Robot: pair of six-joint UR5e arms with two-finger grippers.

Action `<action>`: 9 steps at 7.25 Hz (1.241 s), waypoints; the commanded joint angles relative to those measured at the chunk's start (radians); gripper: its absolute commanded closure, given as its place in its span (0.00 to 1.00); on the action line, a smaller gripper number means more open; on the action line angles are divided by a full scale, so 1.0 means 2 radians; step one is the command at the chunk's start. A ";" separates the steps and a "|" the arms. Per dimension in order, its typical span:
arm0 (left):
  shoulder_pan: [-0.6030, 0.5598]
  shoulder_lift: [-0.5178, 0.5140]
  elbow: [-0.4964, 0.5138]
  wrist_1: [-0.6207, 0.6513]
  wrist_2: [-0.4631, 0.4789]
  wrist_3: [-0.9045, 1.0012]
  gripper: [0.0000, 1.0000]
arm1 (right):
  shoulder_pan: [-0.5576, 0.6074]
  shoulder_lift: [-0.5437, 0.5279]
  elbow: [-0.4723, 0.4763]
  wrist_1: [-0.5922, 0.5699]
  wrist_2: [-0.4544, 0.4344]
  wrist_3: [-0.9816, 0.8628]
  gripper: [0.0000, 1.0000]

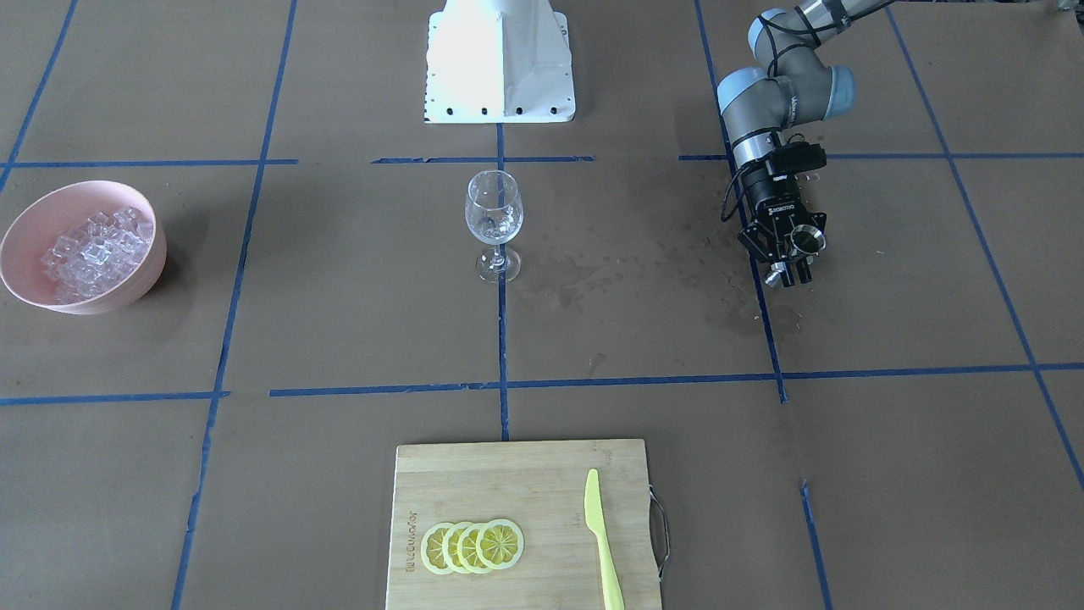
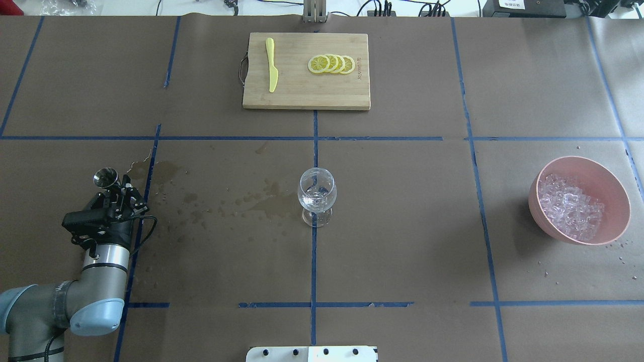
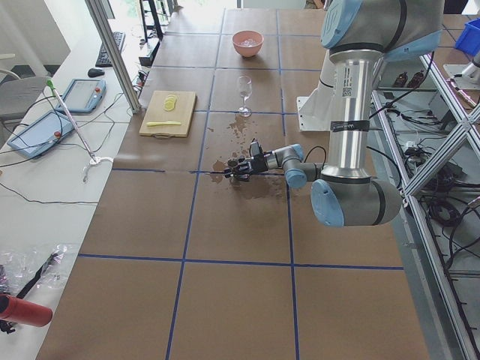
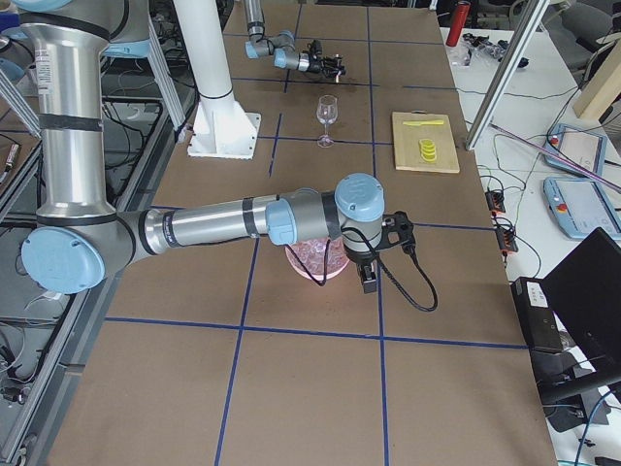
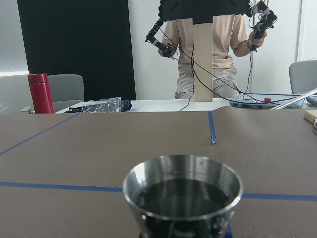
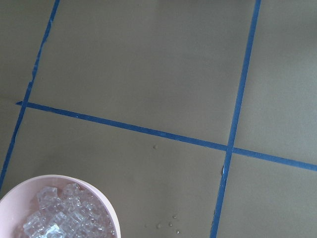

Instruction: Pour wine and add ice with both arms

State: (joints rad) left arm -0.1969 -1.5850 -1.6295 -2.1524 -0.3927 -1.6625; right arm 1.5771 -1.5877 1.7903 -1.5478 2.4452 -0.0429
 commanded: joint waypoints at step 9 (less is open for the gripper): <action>-0.010 -0.069 -0.169 -0.001 -0.003 0.199 1.00 | 0.001 -0.008 0.004 -0.001 0.015 0.000 0.00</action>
State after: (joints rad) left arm -0.2171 -1.6841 -1.9655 -2.1552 -0.3986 -1.2969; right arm 1.5784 -1.6028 1.7992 -1.5493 2.4732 -0.0430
